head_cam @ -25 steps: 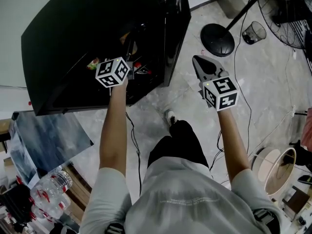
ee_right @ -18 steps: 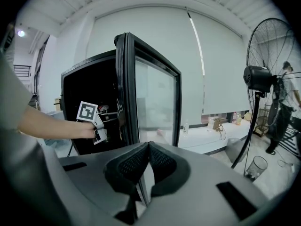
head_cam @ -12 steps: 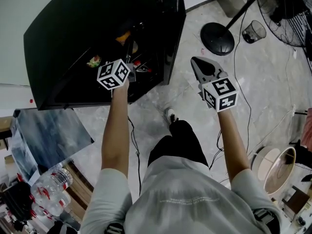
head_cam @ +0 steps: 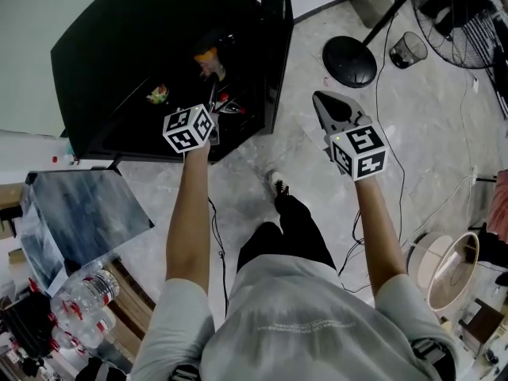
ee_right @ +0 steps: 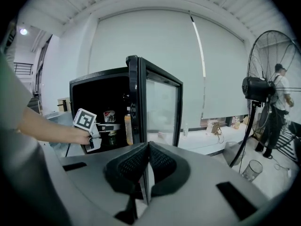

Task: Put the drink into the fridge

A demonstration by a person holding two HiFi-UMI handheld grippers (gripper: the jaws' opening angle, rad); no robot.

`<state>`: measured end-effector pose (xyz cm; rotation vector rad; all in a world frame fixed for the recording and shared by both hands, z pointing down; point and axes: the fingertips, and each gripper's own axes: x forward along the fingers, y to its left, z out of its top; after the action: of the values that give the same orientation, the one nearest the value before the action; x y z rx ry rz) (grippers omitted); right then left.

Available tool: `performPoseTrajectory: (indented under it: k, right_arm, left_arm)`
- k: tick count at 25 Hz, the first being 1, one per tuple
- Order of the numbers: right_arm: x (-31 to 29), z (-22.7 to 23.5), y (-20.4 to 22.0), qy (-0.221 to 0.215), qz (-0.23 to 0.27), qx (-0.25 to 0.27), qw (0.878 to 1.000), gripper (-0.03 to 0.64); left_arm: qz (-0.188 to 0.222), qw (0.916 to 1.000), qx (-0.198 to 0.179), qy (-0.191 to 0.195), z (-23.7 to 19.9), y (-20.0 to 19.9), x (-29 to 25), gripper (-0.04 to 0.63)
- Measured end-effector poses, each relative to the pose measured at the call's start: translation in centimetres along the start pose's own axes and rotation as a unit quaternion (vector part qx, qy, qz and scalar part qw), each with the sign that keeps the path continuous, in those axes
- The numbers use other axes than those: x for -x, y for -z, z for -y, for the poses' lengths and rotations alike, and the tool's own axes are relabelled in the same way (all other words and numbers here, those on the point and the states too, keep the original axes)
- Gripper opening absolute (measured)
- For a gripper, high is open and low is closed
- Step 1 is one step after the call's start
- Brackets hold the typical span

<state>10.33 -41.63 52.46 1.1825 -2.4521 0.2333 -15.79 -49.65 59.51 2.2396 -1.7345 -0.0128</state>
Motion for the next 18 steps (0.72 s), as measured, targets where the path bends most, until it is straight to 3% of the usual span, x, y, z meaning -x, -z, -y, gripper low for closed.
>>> performPoseTrajectory:
  k: [4, 7, 11, 16, 18]
  right_arm:
    - [2.4, -1.2, -1.5, 0.004, 0.009, 0.002, 1.0, 0.002]
    - [4.7, -2.6, -3.2, 0.007, 0.018, 0.015, 1.0, 0.002]
    - [7.7, -4.3, -5.8, 0.023, 0.029, 0.038, 0.999, 0.002]
    - [12.2, -6.6, -8.4, 0.035, 0.042, 0.06, 0.997, 0.002]
    - [13.9, -7.4, -9.2, 0.036, 0.046, 0.065, 0.996, 0.002]
  left_arm:
    - [-0.052, 0.9954, -0.079, 0.011, 1.8, -0.1, 3.5, 0.284]
    - [-0.066, 0.9922, -0.104, 0.021, 3.4, -1.4, 7.0, 0.271]
    - [-0.058, 0.9921, -0.108, 0.026, 4.9, -4.0, 11.9, 0.139]
    - [-0.031, 0.9893, -0.14, 0.025, 7.0, -8.0, 18.4, 0.027]
    - [-0.017, 0.9875, -0.154, 0.03, 8.0, -10.4, 20.9, 0.012]
